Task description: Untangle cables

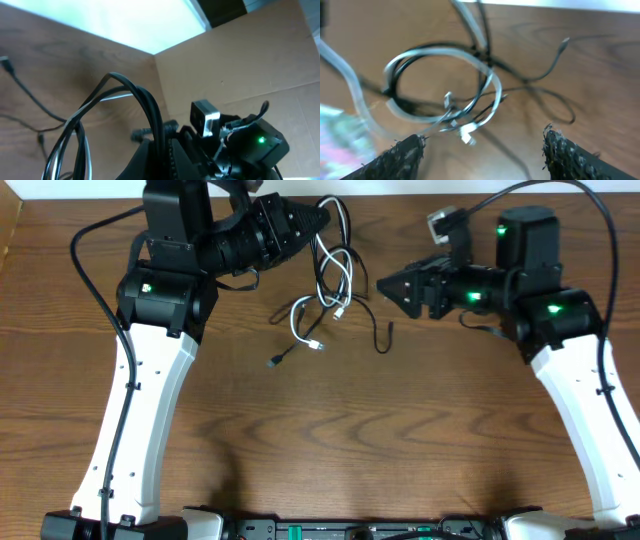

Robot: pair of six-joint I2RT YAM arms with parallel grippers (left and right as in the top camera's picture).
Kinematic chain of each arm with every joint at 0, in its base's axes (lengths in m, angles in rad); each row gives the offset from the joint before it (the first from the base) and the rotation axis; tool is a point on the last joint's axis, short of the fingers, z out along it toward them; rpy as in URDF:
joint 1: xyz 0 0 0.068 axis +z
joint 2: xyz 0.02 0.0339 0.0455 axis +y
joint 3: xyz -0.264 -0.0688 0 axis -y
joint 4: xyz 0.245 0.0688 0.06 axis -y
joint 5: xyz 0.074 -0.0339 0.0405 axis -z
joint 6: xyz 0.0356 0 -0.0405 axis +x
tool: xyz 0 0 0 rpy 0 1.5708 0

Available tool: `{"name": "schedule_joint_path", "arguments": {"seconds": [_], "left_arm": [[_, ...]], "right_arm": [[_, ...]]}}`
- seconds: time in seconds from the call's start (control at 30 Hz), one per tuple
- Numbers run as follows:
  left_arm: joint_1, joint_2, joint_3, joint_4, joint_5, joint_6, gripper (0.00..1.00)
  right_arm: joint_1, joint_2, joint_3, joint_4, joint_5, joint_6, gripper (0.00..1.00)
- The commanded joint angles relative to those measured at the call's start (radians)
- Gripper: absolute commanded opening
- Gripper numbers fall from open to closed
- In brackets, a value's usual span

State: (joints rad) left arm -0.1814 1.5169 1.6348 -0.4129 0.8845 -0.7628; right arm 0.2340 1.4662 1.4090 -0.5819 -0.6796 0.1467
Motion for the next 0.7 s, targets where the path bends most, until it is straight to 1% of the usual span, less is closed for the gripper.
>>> {"name": "schedule_joint_path", "arguments": {"seconds": [0.0, 0.13, 0.23, 0.33, 0.5, 0.67], "left_arm": [[-0.002, -0.002, 0.016, -0.041, 0.025, -0.01, 0.08], [-0.001, -0.002, 0.016, -0.074, 0.051, -0.023, 0.08], [-0.002, -0.002, 0.016, -0.076, 0.058, -0.061, 0.08], [-0.002, -0.002, 0.016, -0.077, 0.058, -0.067, 0.08], [-0.005, -0.002, 0.016, -0.101, 0.058, -0.066, 0.08], [-0.005, -0.002, 0.016, -0.133, 0.067, -0.068, 0.08]], "right_arm": [[0.01, 0.02, 0.002, 0.023, 0.198, -0.073, 0.76], [0.02, 0.076, 0.002, 0.029, 0.198, -0.151, 0.76], [0.025, 0.128, 0.002, 0.031, 0.185, -0.174, 0.76], [0.034, 0.169, 0.002, 0.025, 0.102, -0.224, 0.76], [0.056, 0.224, 0.002, 0.056, 0.112, -0.223, 0.78], [0.086, 0.301, 0.002, 0.14, 0.113, -0.194, 0.76]]}}
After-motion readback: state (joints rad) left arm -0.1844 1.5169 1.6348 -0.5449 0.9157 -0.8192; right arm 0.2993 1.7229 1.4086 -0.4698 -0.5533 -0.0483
